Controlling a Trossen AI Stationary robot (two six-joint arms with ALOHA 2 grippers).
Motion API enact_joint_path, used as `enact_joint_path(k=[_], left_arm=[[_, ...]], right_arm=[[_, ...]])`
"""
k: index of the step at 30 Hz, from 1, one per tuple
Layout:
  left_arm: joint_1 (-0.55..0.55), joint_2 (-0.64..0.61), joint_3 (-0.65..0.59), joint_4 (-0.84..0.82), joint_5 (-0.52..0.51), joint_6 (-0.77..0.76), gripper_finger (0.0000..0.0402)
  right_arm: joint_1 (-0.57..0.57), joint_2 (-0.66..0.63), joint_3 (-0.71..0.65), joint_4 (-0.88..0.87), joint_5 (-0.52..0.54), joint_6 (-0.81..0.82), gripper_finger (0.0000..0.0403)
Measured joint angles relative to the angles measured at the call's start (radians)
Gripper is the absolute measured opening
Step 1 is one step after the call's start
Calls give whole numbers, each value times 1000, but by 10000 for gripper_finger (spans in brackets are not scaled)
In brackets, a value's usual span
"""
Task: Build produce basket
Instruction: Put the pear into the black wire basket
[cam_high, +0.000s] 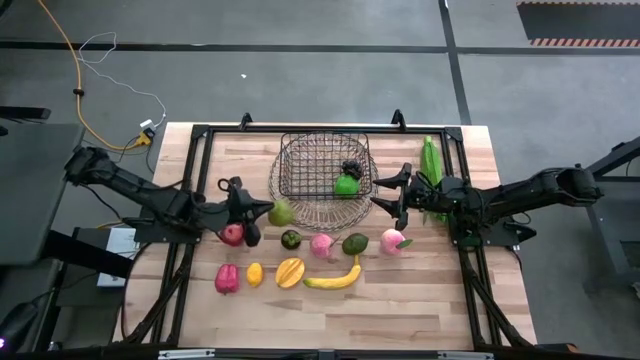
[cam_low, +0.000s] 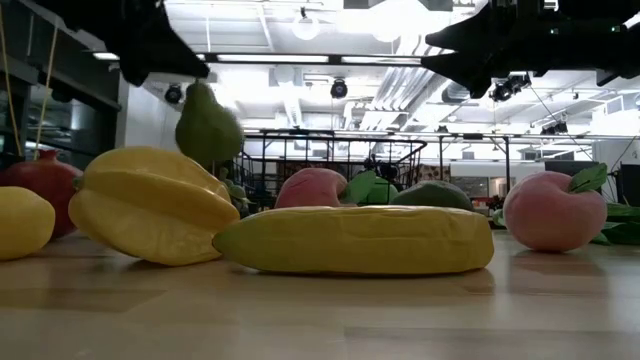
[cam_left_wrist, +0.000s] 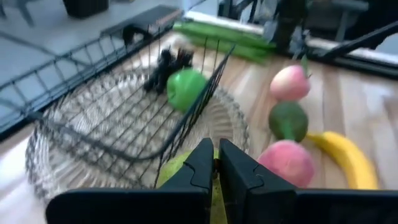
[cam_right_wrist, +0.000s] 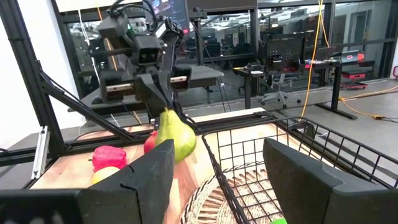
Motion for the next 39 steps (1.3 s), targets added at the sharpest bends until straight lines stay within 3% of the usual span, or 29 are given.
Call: enact_joint_path(k=[8, 21, 27, 33, 39], left_arm=[[-54, 0, 0, 84, 10, 60, 2], [-31, 1, -1, 152, 3, 104, 1], [104, 27, 7, 399, 67, 303, 1], [327, 96, 113, 383, 229, 321, 1], [514, 271, 276, 298, 470, 321, 1]], right_arm=[[0, 0, 0, 0, 0, 0, 236], [0, 0, 0, 1, 0, 0, 236], [0, 0, 0, 1, 0, 0, 236], [0, 0, 0, 1, 0, 0, 236], [0, 0, 0, 0, 0, -11, 236]])
